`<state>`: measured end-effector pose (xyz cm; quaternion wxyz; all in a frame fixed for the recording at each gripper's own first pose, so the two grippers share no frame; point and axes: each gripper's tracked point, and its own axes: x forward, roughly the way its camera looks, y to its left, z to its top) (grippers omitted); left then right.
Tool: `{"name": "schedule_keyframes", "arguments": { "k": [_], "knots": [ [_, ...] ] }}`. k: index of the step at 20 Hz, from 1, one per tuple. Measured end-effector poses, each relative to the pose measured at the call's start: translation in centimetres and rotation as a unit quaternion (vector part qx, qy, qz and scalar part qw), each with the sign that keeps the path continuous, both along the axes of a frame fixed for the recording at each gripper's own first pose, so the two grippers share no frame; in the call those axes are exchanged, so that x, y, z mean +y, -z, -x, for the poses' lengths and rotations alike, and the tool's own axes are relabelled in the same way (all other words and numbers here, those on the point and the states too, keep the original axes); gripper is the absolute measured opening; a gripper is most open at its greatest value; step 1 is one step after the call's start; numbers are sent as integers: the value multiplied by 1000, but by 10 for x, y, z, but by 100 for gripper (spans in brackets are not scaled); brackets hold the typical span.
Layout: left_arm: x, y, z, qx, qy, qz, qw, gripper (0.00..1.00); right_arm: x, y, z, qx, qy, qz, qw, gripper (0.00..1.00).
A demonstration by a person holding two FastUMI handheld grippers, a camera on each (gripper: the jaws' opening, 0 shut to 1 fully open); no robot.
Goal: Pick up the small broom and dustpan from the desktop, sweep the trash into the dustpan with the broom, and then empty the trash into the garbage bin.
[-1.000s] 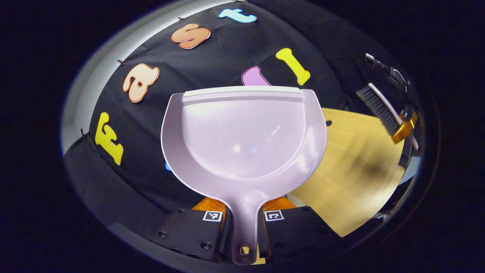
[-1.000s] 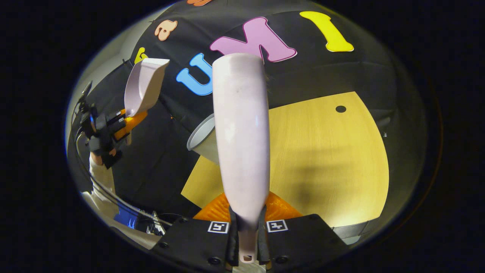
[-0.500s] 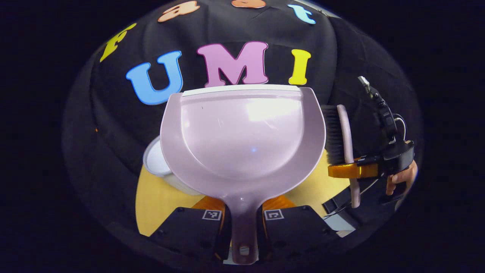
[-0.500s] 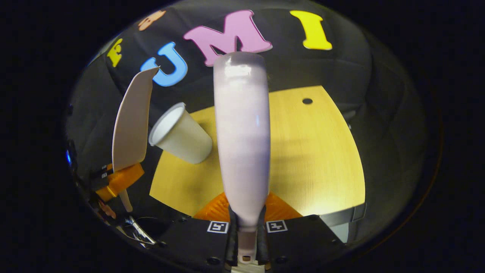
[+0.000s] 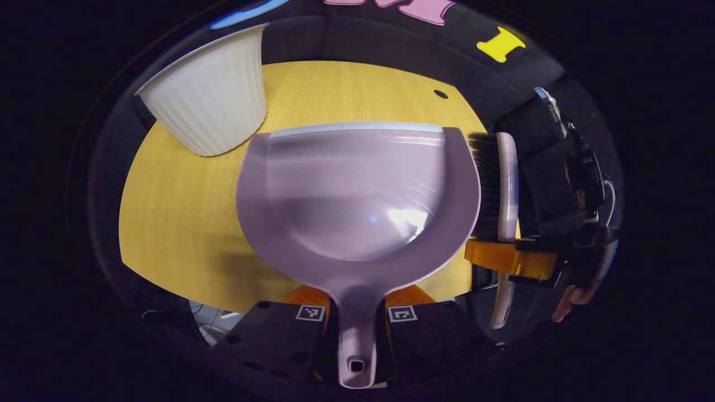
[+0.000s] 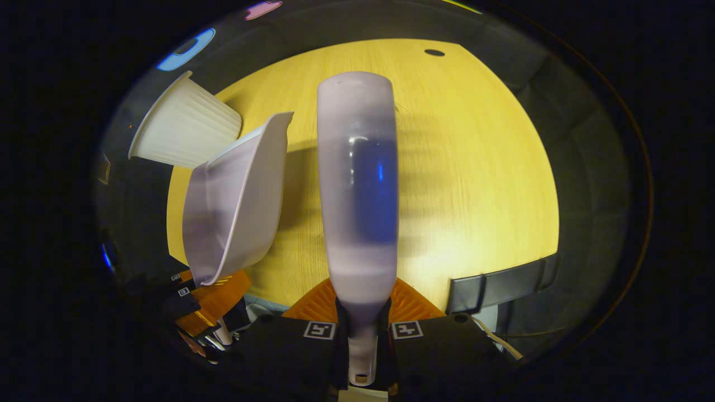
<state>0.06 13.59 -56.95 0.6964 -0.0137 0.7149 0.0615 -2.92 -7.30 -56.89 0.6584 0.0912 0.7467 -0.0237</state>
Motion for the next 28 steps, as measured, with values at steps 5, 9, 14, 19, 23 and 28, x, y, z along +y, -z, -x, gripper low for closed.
{"name": "schedule_keyframes", "arguments": {
  "k": [5,9,14,19,23,28],
  "knots": [
    [-17,-16,-7,44,-21,-24,999,25,-11,39,11,43,-28,34,998,22],
    [-19,-21,-9,74,-30,-19,997,27,-13,52,16,70,-26,38,996,22],
    [-18,-28,-15,105,-30,-35,993,27,-14,64,20,98,-19,35,994,22],
    [-19,-26,-13,112,-27,-53,992,25,-14,66,21,108,-18,36,993,22],
    [-22,-24,-12,124,-39,-43,991,25,-14,66,21,114,-31,40,992,22],
    [-26,-26,-12,146,-48,-36,988,25,-16,68,24,113,-31,42,992,25]
  ]
}}
